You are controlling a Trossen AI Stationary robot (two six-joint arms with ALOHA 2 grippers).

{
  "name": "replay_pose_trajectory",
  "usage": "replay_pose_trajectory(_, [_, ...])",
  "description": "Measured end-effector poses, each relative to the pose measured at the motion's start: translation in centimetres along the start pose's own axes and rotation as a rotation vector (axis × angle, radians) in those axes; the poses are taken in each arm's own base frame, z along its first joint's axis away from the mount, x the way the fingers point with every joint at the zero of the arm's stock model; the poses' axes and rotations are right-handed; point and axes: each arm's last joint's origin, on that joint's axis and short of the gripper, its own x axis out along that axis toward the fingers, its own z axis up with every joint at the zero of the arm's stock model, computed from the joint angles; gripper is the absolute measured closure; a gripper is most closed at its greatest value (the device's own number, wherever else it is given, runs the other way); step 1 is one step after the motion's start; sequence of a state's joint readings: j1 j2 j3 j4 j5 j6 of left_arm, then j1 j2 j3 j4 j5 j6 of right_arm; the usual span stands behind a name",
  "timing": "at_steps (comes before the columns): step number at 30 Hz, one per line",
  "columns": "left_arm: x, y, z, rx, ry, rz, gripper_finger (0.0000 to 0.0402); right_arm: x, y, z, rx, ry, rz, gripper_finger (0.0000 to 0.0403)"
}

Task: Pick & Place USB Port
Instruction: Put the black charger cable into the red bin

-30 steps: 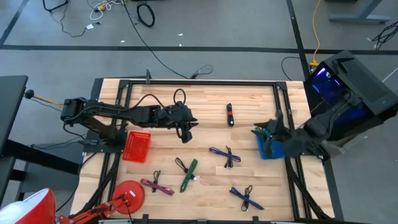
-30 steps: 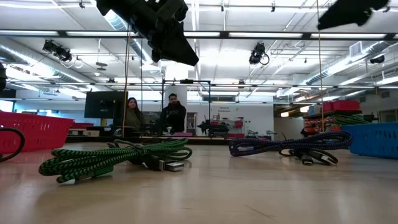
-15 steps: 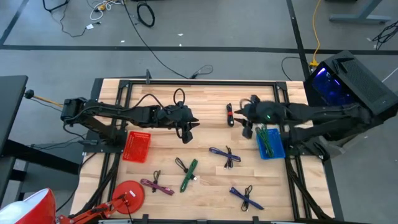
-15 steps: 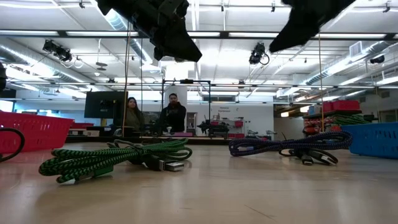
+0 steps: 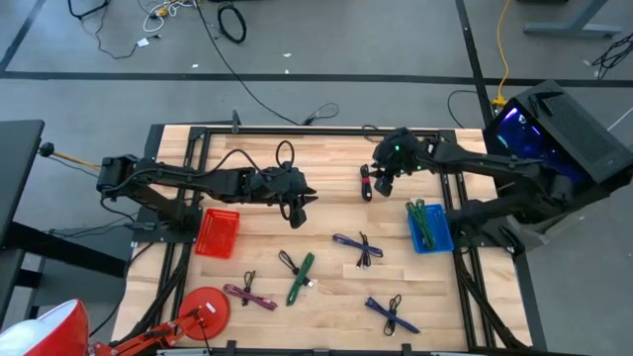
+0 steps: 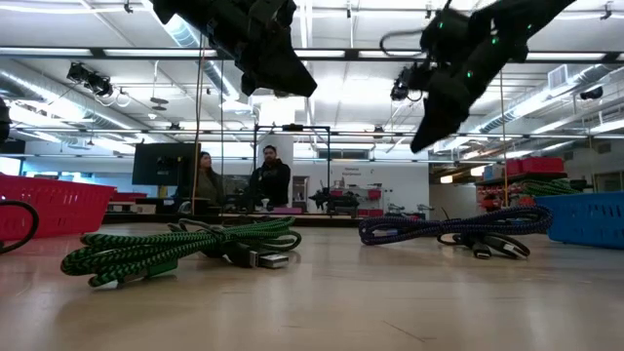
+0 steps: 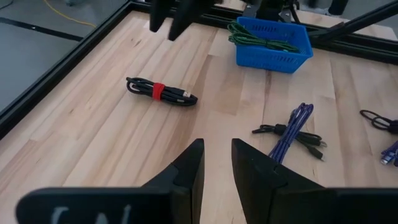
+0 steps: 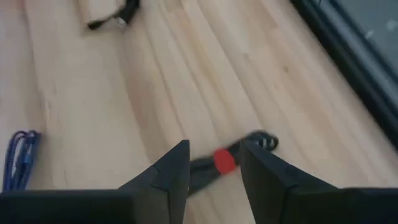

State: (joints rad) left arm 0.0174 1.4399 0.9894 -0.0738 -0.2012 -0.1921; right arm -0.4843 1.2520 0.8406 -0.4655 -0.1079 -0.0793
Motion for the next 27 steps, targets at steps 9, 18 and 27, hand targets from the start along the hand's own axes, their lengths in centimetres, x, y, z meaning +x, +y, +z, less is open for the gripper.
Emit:
replay_pose_trajectory(9, [0.0,0.0,0.0,0.001,-0.002,0.000,0.0317,3.9,-1.7,-0.7,0.055,0.096,0.084,0.0257])
replay_pose_trajectory(18, [0.0,0.0,0.0,0.002,0.000,-0.001,0.0317,7.0,-2.3,-1.5,0.070,0.161,0.107,0.0191])
replay_pose_trajectory(27, [0.0,0.0,0.0,0.005,0.001,-0.001,0.0317,7.1,-2.8,-1.7,0.121,0.187,-0.004,0.0153])
